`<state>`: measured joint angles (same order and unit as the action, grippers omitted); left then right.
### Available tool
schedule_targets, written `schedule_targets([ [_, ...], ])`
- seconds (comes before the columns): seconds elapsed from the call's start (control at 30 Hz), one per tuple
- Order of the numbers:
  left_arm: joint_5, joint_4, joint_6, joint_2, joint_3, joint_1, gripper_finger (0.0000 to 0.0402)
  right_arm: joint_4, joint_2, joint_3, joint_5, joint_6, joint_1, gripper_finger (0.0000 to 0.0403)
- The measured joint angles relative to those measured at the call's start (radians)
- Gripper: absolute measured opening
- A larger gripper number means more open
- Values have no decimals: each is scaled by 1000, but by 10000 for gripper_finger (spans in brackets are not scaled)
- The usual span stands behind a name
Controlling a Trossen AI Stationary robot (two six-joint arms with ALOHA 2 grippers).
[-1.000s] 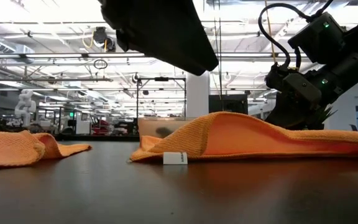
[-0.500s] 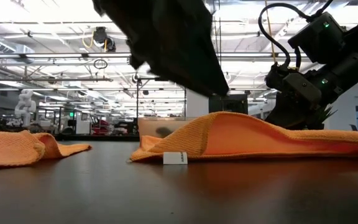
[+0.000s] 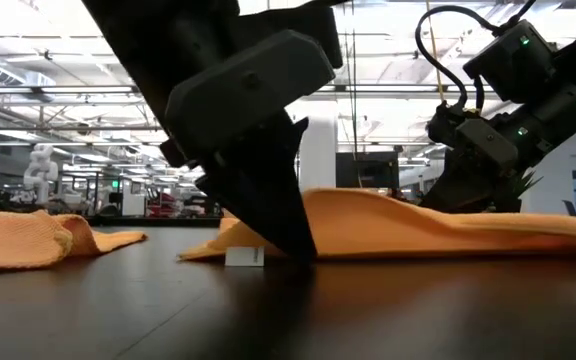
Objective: Fold microfiber towels
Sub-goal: Fold the orange microfiber towel
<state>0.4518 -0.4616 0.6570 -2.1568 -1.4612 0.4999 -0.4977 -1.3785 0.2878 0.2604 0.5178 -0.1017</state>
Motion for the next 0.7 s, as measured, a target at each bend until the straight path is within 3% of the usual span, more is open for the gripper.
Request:
schedule_targets([
  [0.37, -1, -84, 58, 57, 2, 9, 131, 22, 0, 0, 2, -6, 3, 160],
  [0.53, 63, -142, 117, 98, 1, 15, 131, 57, 0, 0, 5, -4, 12, 160],
  [0.7, 24, -257, 193, 99, 2, 15, 131, 61, 0, 0, 5, -8, 11, 160],
])
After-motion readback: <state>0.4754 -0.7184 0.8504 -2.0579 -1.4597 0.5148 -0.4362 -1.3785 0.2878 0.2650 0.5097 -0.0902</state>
